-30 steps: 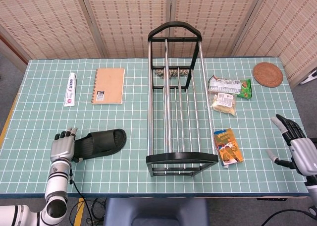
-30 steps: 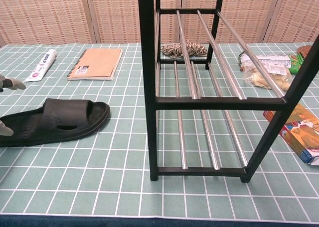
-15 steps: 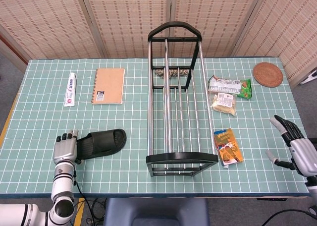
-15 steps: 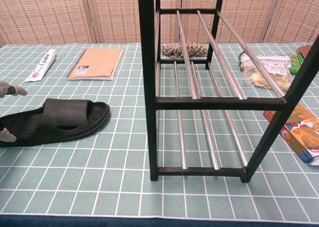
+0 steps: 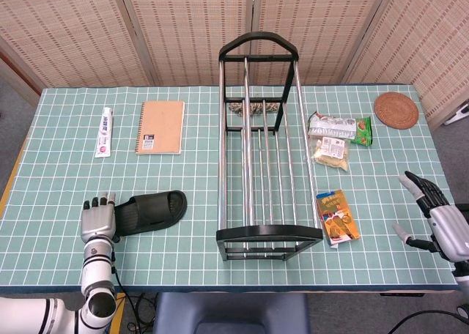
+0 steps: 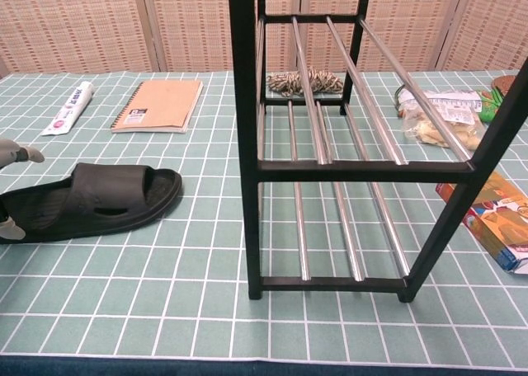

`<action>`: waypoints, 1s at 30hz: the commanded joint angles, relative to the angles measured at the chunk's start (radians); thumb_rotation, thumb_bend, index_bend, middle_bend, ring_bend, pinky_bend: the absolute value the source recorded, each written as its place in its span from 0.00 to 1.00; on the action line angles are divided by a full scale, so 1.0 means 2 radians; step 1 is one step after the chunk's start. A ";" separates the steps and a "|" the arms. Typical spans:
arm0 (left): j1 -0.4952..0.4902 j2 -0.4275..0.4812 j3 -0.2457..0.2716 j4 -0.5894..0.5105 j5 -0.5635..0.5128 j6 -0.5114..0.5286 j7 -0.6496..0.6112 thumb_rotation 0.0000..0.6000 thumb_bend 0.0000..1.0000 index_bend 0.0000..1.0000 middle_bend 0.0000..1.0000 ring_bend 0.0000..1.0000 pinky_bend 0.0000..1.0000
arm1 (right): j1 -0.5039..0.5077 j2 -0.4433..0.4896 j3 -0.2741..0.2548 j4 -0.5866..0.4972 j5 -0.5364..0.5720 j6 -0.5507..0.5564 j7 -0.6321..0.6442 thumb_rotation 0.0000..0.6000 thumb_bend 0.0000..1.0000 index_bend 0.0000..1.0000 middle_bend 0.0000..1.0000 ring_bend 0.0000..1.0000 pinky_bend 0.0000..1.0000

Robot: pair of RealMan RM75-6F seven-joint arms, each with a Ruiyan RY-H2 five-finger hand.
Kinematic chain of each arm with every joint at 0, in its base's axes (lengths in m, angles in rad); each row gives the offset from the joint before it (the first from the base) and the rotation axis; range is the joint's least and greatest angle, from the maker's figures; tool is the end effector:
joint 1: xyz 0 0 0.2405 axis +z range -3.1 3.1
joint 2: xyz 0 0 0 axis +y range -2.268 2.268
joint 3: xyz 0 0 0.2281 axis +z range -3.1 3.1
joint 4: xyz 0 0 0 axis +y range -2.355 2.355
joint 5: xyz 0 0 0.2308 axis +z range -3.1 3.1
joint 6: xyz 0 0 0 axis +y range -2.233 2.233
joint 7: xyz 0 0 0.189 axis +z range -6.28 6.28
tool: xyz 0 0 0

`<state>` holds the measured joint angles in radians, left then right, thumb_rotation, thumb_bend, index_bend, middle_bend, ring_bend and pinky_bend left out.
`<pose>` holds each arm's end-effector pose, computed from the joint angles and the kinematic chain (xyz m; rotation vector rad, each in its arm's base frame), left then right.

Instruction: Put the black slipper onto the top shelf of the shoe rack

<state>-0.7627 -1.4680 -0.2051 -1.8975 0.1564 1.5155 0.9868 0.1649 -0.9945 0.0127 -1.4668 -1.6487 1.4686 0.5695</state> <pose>-0.1954 0.3077 -0.0007 -1.3854 -1.1654 -0.1812 -0.3000 -0.2432 0.1632 1.4733 -1.1060 1.1878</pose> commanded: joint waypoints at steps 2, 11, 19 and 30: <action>-0.006 -0.008 -0.003 0.011 -0.012 -0.002 0.017 1.00 0.15 0.00 0.00 0.00 0.00 | 0.000 0.000 0.000 0.000 0.000 0.001 0.001 1.00 0.33 0.00 0.00 0.00 0.00; -0.012 -0.018 -0.009 0.023 -0.028 0.009 0.041 1.00 0.15 0.00 0.00 0.00 0.00 | 0.003 0.000 -0.002 0.002 0.000 -0.002 0.005 1.00 0.33 0.00 0.00 0.00 0.00; -0.021 -0.022 -0.022 0.018 -0.042 0.019 0.065 1.00 0.15 0.00 0.00 0.00 0.00 | 0.003 0.000 -0.002 0.003 0.003 -0.002 0.008 1.00 0.33 0.00 0.00 0.00 0.00; -0.027 -0.038 -0.030 0.021 -0.053 0.032 0.078 1.00 0.15 0.00 0.00 0.00 0.00 | 0.006 0.000 -0.004 0.007 0.001 -0.004 0.019 1.00 0.33 0.00 0.00 0.00 0.00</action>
<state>-0.8156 -1.5433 -0.2651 -1.8553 0.0521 1.5795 1.1430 0.1758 -0.9948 0.0051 -1.4528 -1.6466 1.4606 0.6056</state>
